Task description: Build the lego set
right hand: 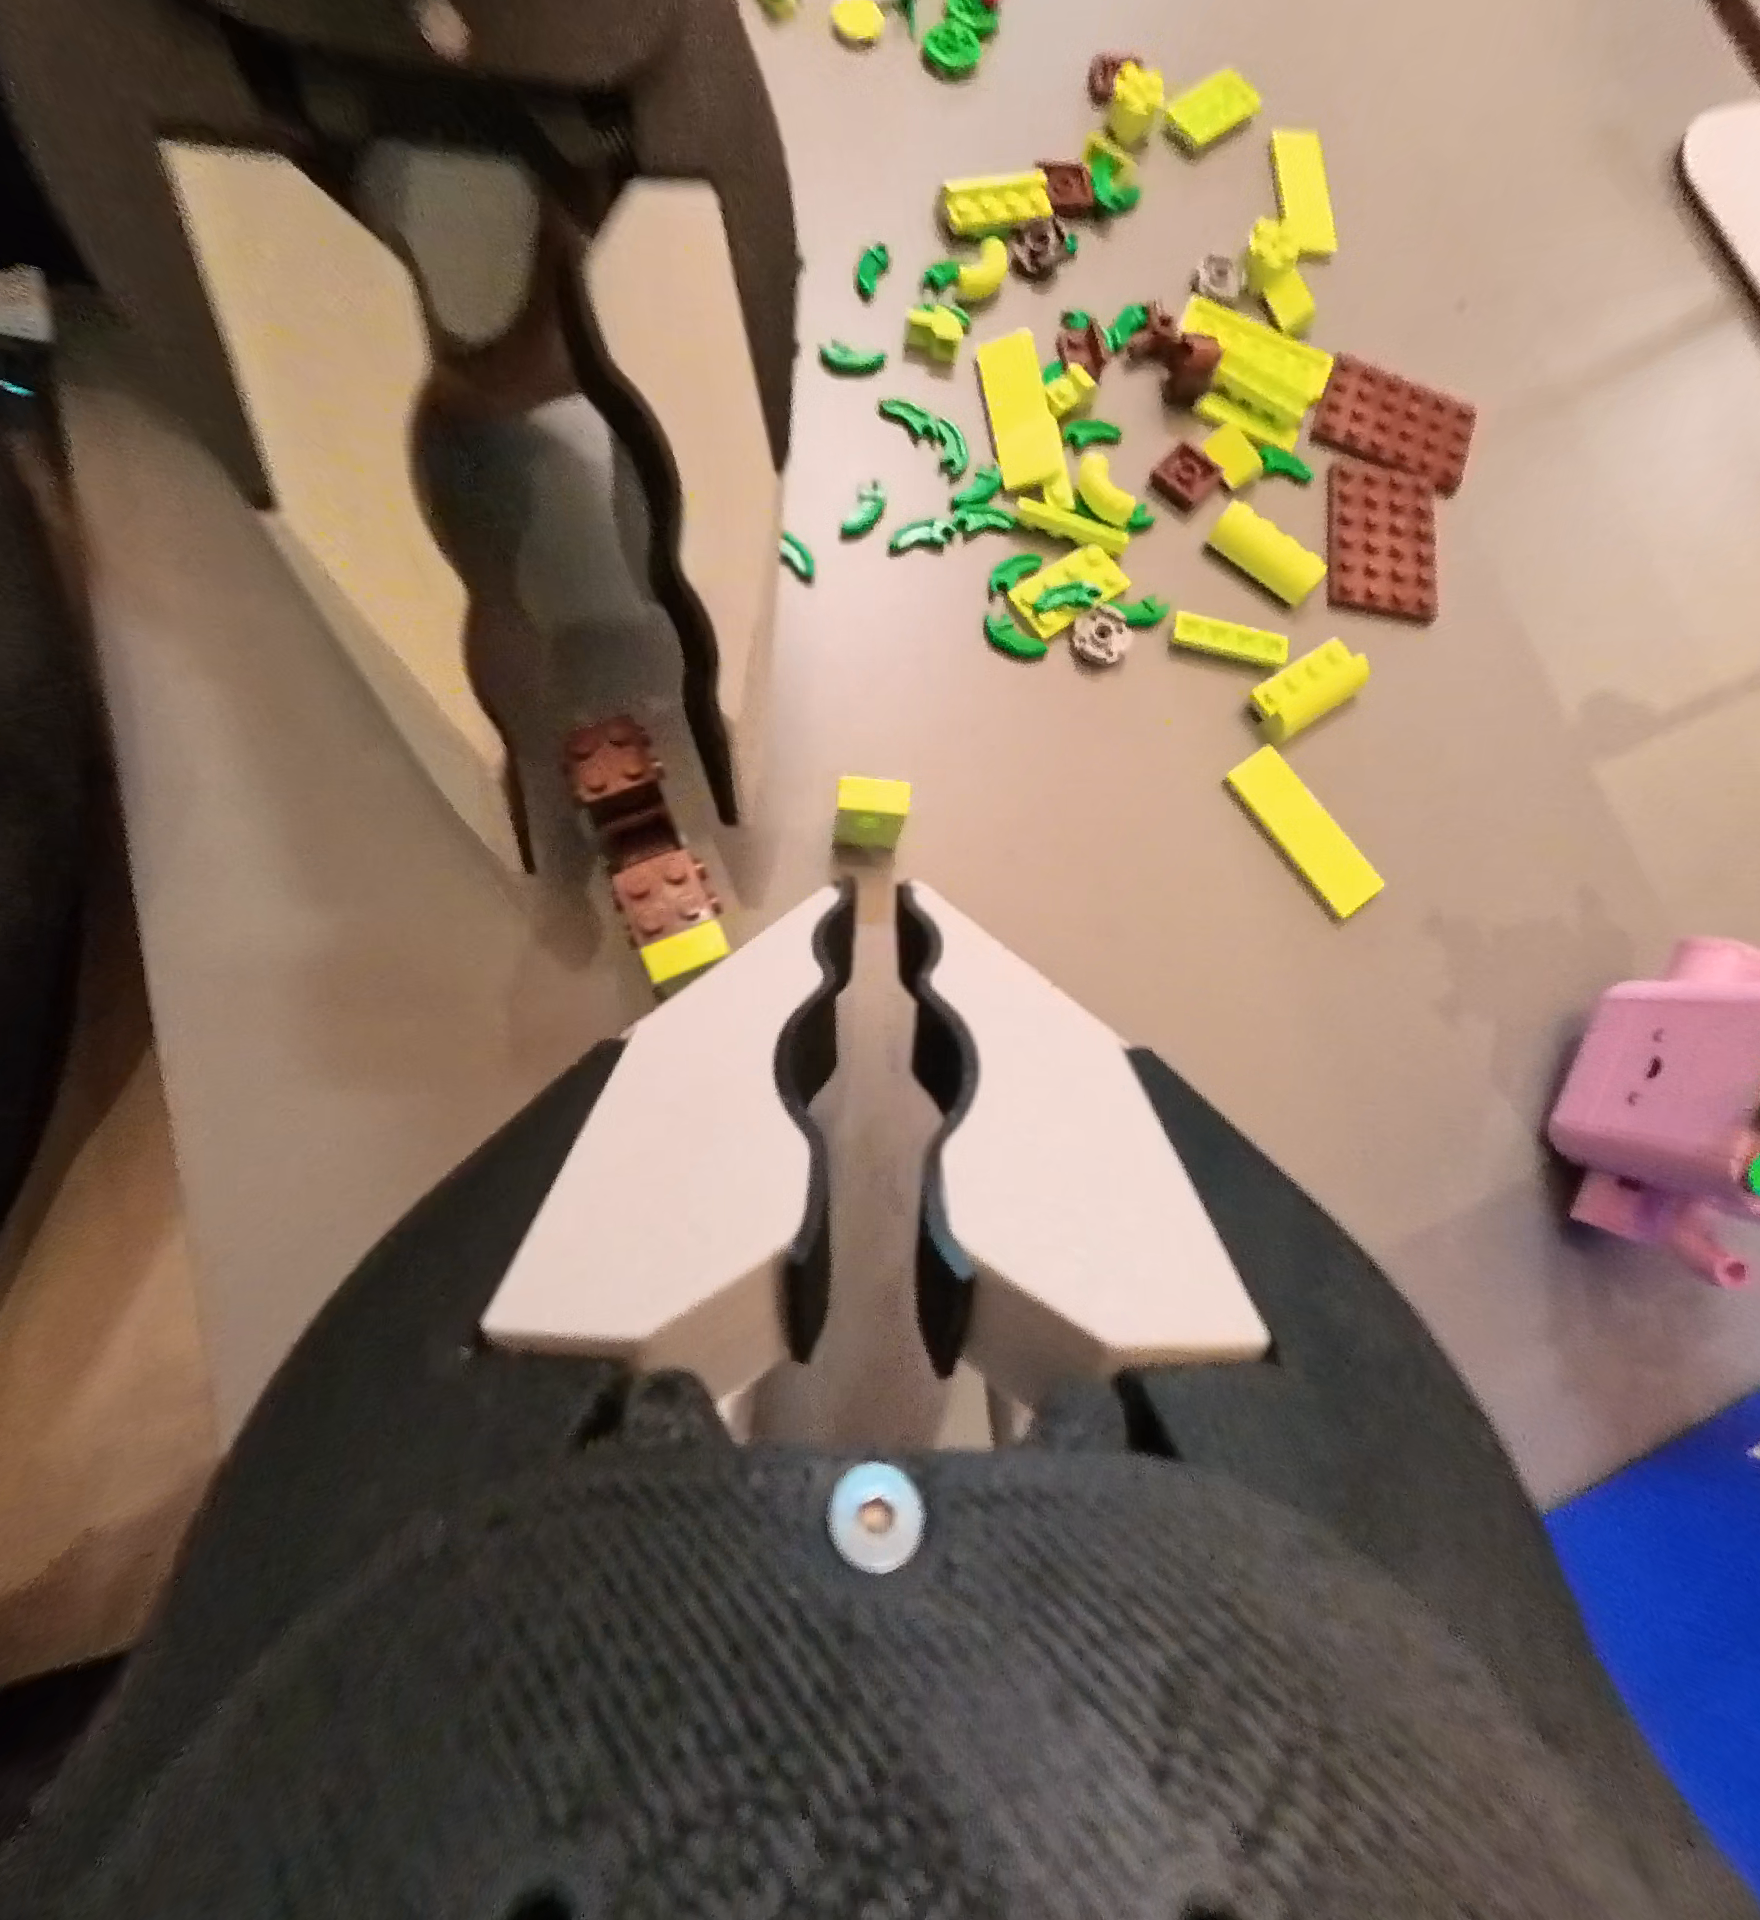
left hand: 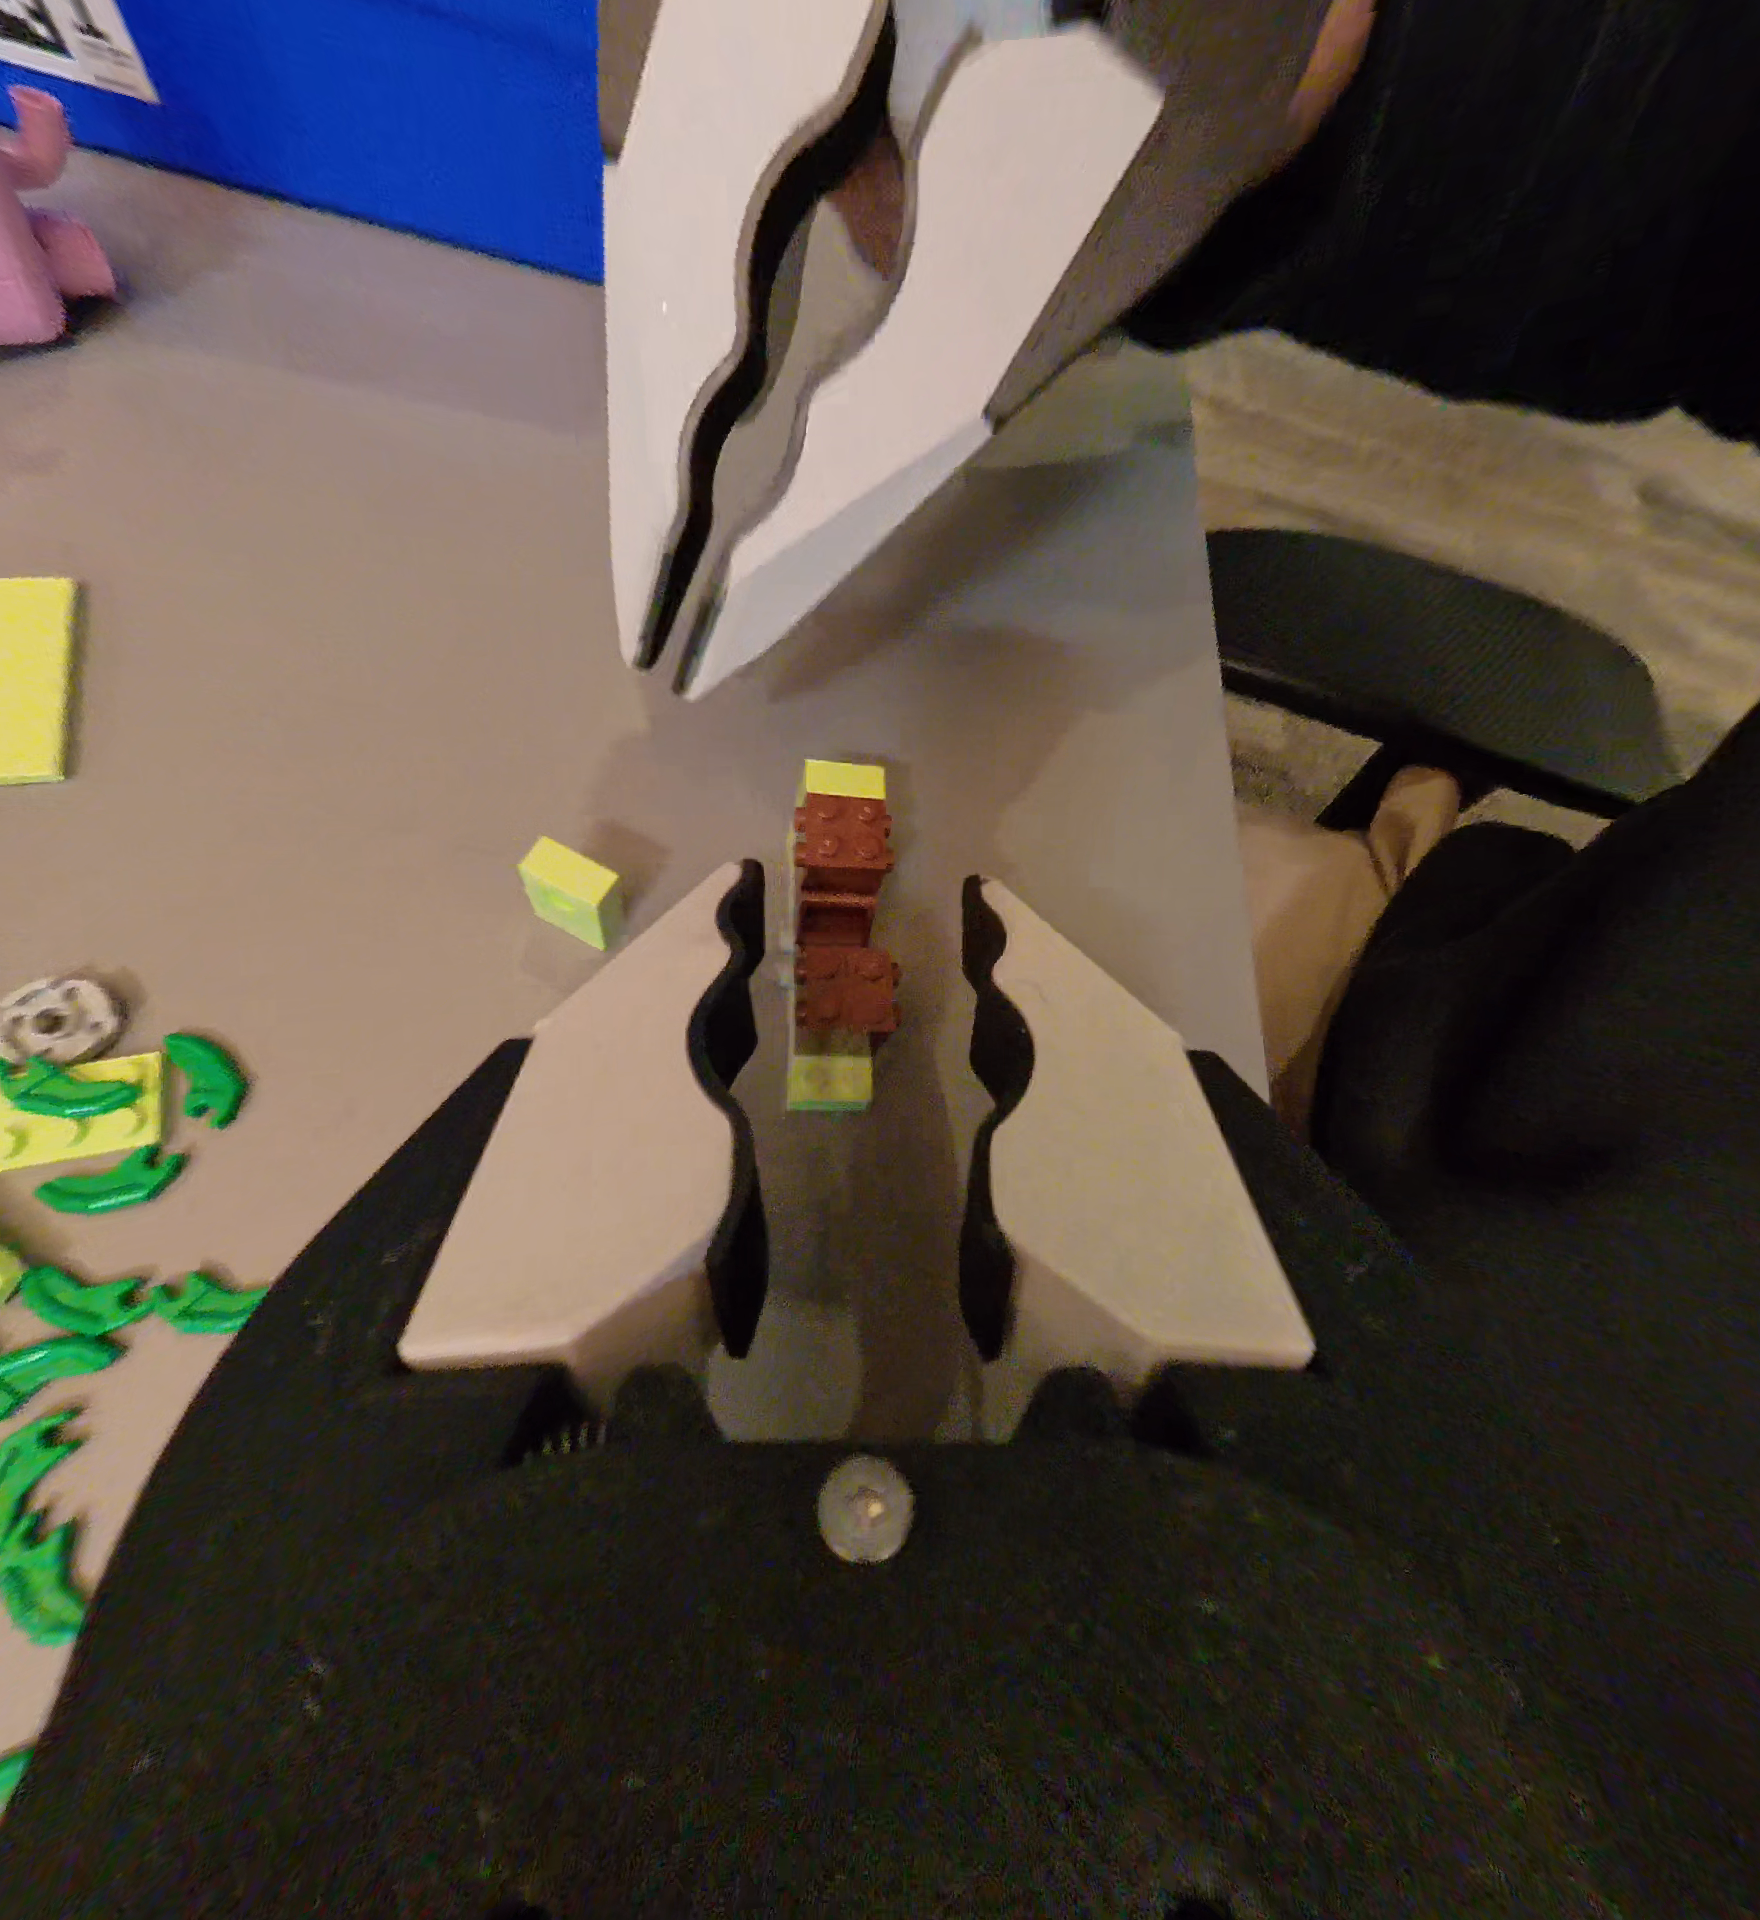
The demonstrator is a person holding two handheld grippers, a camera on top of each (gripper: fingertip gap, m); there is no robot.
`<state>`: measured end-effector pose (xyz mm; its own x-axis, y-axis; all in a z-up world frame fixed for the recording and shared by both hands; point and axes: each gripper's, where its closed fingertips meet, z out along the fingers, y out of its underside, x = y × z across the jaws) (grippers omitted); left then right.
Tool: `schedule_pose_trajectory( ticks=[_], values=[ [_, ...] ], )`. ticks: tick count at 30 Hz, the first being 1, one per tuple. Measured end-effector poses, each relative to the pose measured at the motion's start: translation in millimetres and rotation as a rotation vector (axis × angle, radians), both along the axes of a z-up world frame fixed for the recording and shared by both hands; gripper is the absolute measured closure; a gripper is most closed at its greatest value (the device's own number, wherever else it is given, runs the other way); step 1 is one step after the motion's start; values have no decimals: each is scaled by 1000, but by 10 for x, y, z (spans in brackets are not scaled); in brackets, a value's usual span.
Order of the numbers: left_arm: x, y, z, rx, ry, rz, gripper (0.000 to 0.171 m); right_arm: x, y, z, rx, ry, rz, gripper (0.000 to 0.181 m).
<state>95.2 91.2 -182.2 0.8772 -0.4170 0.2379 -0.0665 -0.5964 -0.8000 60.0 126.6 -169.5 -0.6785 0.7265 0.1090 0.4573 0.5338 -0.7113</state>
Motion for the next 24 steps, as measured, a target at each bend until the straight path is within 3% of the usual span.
schedule_pose_trajectory(
  ticks=[8,11,13,18,24],
  values=[
    [-295,-90,44,29,58,96,138,-212,-204,-132,-33,-155,15,151],
    [-349,-108,0,24,46,114,136,-249,-192,-278,21,-209,12,153],
    [-371,-117,16,26,25,121,137,-260,-201,-350,46,-222,17,167],
    [-432,-204,172,61,-36,110,135,-332,-318,-320,72,-191,56,167],
    [-693,-363,288,81,-27,181,135,-233,-898,-159,-52,-194,331,167]
  ],
)
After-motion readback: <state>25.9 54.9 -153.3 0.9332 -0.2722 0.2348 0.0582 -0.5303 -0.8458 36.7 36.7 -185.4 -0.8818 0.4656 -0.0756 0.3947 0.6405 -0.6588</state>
